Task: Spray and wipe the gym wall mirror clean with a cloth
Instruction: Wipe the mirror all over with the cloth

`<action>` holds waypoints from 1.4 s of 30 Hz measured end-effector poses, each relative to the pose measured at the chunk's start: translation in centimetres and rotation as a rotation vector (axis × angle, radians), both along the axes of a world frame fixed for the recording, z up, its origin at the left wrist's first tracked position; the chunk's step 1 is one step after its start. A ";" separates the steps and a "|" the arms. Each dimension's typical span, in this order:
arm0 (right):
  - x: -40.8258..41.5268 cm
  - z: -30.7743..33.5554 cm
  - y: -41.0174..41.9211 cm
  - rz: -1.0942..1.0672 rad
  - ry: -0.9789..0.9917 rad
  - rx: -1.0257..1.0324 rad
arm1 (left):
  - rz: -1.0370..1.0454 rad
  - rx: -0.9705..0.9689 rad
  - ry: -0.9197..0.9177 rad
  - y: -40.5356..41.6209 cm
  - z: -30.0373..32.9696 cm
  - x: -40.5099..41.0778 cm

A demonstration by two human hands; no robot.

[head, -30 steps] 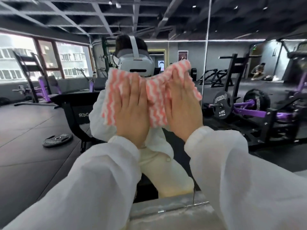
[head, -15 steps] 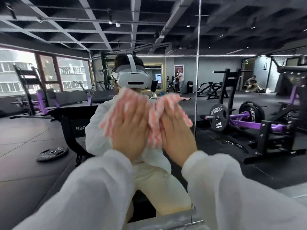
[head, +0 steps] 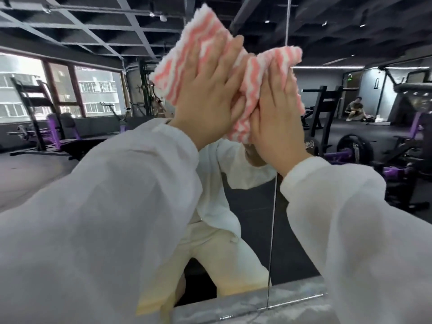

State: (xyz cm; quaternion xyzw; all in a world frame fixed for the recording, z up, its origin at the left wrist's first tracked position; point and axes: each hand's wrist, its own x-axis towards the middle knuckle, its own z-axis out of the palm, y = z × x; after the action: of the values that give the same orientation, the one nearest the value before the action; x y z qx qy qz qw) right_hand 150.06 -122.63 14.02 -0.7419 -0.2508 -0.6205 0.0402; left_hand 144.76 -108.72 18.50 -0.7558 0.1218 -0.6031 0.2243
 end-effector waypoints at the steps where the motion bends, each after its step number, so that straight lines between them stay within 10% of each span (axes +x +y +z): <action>1: 0.1 -1.2 -0.2 -0.040 0.017 -0.028 | -0.003 0.037 -0.004 0.0 -1.0 0.3; 8: -1.0 -9.5 -0.3 0.291 0.120 0.203 | -0.017 0.193 0.088 0.9 -7.7 0.0; 19: -2.0 -25.0 -3.8 0.078 0.126 -0.497 | 0.004 0.429 0.422 2.7 -20.4 -2.1; 36: -4.6 -36.6 -6.1 0.343 0.601 -0.578 | 0.290 0.881 0.888 0.3 -35.5 -3.1; 42: -4.7 -36.9 -3.1 0.332 0.748 -0.618 | 0.121 0.517 1.017 2.6 -35.4 -4.5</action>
State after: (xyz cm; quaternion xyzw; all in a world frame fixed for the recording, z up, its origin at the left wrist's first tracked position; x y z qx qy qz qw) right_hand 145.36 -125.71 -22.91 -0.8405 -0.5055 -0.1948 0.0042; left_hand 140.26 -106.09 -16.86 -0.8771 0.3143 -0.1004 0.3491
